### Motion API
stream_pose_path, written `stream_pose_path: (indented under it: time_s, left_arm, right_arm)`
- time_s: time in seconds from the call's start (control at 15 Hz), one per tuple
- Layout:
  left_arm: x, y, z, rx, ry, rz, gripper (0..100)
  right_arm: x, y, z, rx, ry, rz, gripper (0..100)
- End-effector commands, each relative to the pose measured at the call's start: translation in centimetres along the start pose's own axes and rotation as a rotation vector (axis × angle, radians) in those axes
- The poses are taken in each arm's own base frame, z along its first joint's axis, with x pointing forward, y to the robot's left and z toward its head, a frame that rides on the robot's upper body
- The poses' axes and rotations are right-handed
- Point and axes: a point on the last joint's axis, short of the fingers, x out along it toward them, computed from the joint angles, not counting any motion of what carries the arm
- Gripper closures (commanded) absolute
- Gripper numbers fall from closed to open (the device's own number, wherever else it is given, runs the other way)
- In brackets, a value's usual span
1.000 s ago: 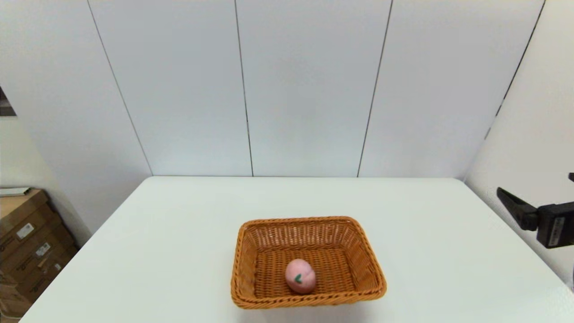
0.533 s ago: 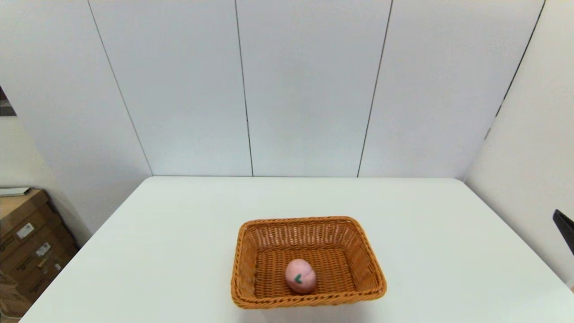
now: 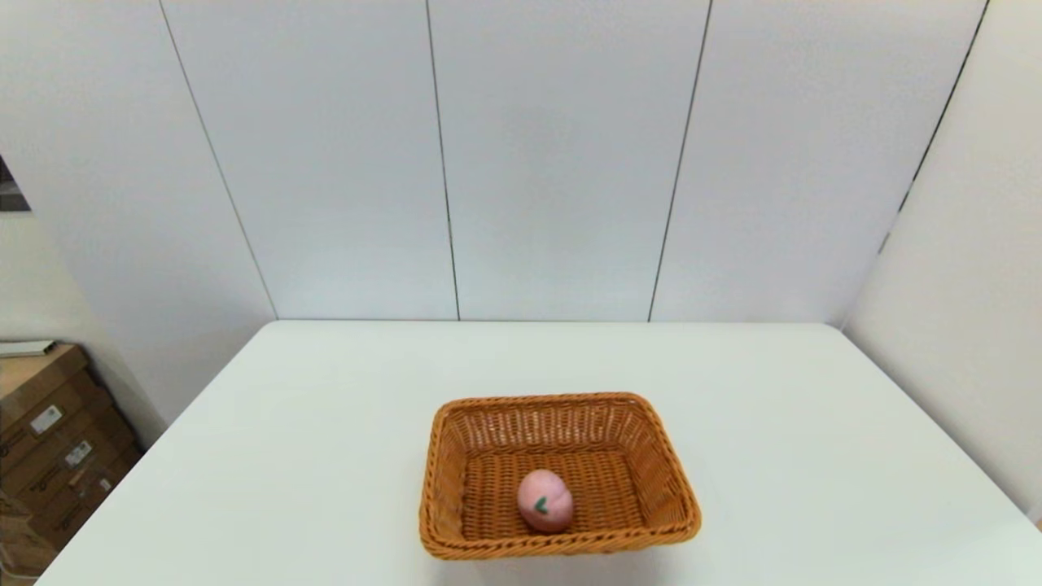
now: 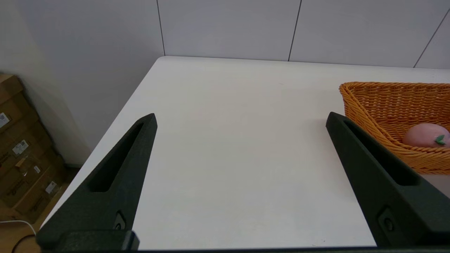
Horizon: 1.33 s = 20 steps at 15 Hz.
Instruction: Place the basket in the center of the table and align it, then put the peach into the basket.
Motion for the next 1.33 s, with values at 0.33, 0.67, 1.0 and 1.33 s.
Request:
stream_pose_path:
  time_s: [0.33,0.67,1.0,1.33]
  left_arm:
    - [0.0,0.0,0.0,-0.007,-0.002,0.001,0]
    - [0.0,0.0,0.0,-0.007,-0.005,0.0,0]
    - [0.0,0.0,0.0,-0.012,-0.005,0.0,0]
    - [0.0,0.0,0.0,-0.012,-0.005,0.0,0]
  right_arm:
    - [-3.3,0.5,-5.1,0.02,-0.034,0.037,0]
    - [-3.1,0.9,-5.3,0.082,-0.079,0.163,0]
    - [-2.6,1.6,-6.3,0.12,-0.08,0.289,0]
    - [-2.6,1.5,-6.3,0.222,-0.07,0.283,0]
